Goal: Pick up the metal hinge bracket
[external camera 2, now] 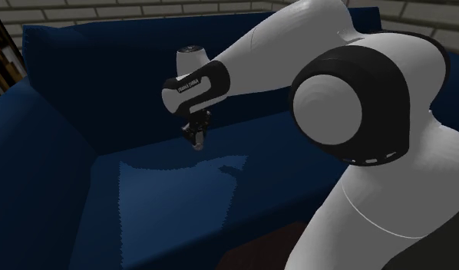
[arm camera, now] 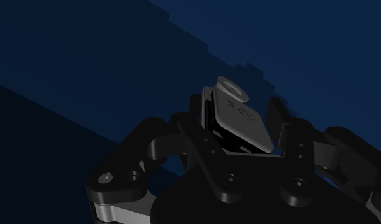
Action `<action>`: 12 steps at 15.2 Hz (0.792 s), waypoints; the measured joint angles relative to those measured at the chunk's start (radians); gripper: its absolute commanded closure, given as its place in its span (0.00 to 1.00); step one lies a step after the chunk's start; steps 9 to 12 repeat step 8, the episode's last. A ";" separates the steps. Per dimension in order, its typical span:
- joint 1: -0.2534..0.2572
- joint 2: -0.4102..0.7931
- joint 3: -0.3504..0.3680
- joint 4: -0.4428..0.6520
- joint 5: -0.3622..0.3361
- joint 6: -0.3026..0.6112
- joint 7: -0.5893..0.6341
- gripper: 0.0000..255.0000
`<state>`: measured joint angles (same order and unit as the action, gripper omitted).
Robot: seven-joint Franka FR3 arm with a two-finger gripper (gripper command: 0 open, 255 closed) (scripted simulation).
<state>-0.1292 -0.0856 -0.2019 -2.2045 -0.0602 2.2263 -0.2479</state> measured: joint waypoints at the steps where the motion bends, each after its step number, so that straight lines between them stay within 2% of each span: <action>1: 0.000 -0.005 0.001 0.009 -0.001 -0.014 0.000 1.00; 8: 0.001 -0.035 0.003 0.072 -0.004 -0.107 0.001 1.00; 12: 0.001 -0.035 0.003 0.072 -0.004 -0.107 0.001 1.00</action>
